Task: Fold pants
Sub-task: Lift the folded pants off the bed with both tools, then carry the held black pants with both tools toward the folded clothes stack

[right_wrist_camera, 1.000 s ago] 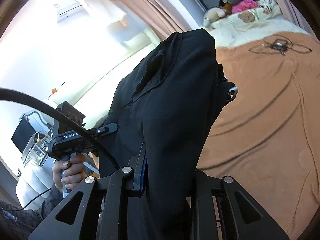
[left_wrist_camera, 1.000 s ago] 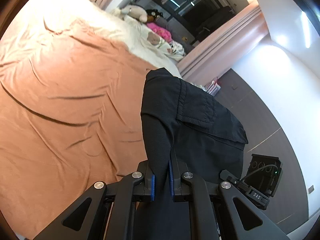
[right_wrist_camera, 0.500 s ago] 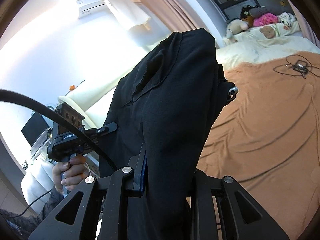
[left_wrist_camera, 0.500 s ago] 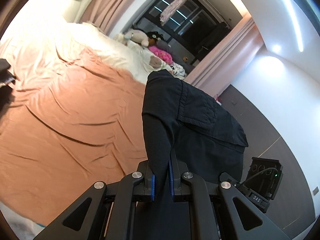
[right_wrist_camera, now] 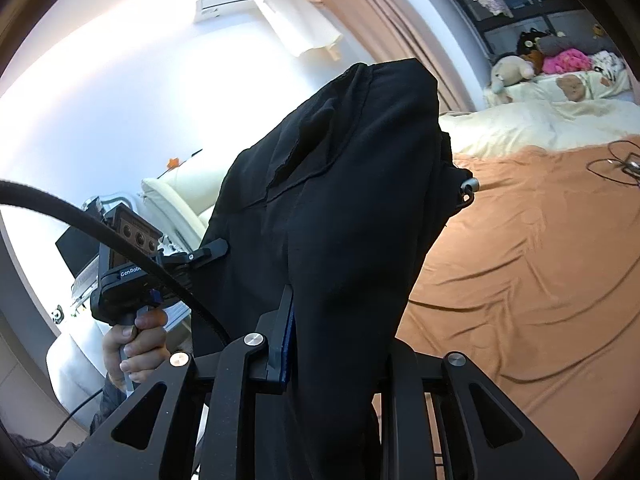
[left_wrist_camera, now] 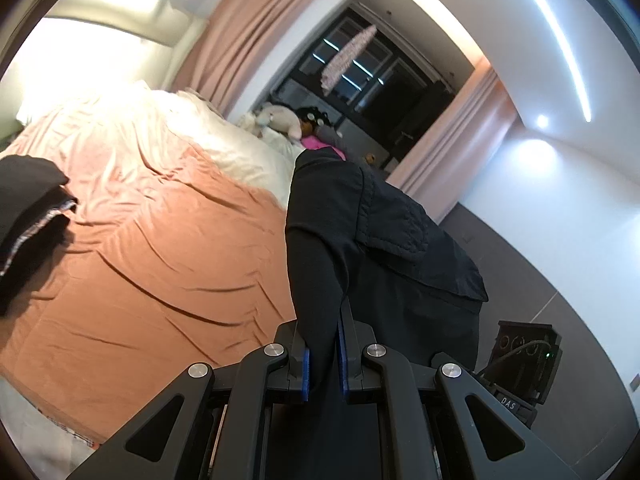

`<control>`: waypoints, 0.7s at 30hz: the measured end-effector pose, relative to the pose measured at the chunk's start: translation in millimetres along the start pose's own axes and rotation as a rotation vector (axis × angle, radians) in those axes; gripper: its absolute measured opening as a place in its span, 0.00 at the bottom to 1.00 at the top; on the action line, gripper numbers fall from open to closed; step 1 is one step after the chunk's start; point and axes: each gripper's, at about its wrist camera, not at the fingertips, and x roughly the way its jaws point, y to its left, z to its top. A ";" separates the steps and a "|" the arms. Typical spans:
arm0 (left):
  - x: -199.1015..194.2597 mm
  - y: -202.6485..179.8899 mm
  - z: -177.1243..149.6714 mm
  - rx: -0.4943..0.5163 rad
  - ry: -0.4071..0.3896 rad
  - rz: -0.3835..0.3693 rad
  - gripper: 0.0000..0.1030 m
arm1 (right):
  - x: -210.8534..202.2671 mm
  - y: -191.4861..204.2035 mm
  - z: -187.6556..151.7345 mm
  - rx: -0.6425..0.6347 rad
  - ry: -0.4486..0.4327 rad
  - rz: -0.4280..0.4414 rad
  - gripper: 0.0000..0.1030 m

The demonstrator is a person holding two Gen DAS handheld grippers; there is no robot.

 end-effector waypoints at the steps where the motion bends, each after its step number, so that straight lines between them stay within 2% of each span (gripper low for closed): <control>1: -5.4 3.2 0.8 -0.004 -0.008 0.001 0.10 | 6.4 3.6 1.4 -0.002 0.004 0.005 0.17; 7: -46.8 39.2 12.5 -0.036 -0.072 0.014 0.10 | 47.9 22.7 9.3 -0.045 0.036 0.056 0.17; 21: -116.2 125.8 46.1 -0.099 -0.152 0.129 0.10 | 173.3 50.1 27.5 -0.084 0.130 0.180 0.16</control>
